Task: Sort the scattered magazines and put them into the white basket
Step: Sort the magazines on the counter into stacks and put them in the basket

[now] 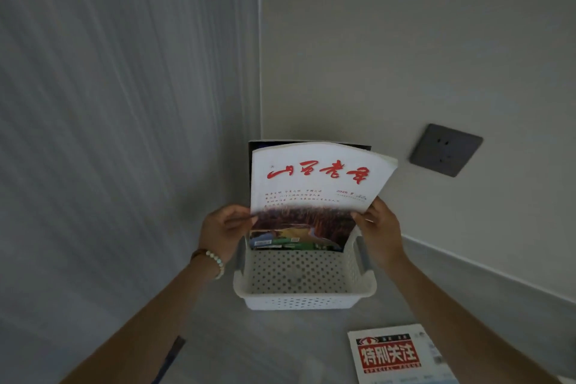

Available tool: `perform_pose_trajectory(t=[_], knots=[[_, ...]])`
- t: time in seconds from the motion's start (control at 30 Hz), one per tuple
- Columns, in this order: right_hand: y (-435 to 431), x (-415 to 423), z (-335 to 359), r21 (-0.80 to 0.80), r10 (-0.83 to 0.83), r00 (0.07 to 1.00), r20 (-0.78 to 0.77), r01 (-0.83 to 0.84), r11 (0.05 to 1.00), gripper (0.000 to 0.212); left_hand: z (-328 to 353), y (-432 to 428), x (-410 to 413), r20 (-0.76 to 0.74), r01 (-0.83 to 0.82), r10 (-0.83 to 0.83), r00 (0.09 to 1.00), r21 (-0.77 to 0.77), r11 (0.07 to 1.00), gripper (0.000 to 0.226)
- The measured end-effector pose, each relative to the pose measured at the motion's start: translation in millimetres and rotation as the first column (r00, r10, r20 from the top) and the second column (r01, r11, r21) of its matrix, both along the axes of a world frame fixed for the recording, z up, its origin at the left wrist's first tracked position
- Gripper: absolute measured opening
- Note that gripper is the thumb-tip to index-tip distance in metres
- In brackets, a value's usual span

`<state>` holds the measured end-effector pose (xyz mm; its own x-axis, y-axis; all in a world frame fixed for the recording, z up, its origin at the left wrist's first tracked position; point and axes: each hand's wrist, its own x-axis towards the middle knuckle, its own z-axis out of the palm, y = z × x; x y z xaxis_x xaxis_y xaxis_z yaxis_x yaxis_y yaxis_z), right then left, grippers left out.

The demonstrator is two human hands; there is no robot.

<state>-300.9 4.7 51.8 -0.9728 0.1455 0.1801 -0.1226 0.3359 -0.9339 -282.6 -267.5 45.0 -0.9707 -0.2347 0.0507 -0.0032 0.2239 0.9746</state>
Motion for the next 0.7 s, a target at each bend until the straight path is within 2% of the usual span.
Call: perform_pose_trajectory(t=[0.17, 0.4, 0.53, 0.7], knots=[[-5, -2, -21, 0.059, -0.084, 0.996, 0.012, 0.084, 0.995, 0.034, -26, -3, -1, 0.067, -0.017, 0.018, 0.998, -0.018, 1.000, 0.010], [-9, -6, -31, 0.066, -0.141, 0.990, 0.003, 0.140, 0.988, 0.031, -38, -2, -5, 0.025, -0.066, 0.068, 0.997, -0.092, 0.994, 0.009], [-11, -9, -30, 0.059, -0.155, 0.988, 0.008, 0.154, 0.986, 0.023, -40, -2, -7, 0.026, -0.114, 0.116, 0.993, -0.053, 0.992, 0.014], [-12, -11, -28, 0.041, -0.175, 0.984, 0.005, 0.175, 0.984, 0.024, -41, 0, -8, 0.031, -0.107, 0.108, 0.994, -0.041, 0.993, 0.009]])
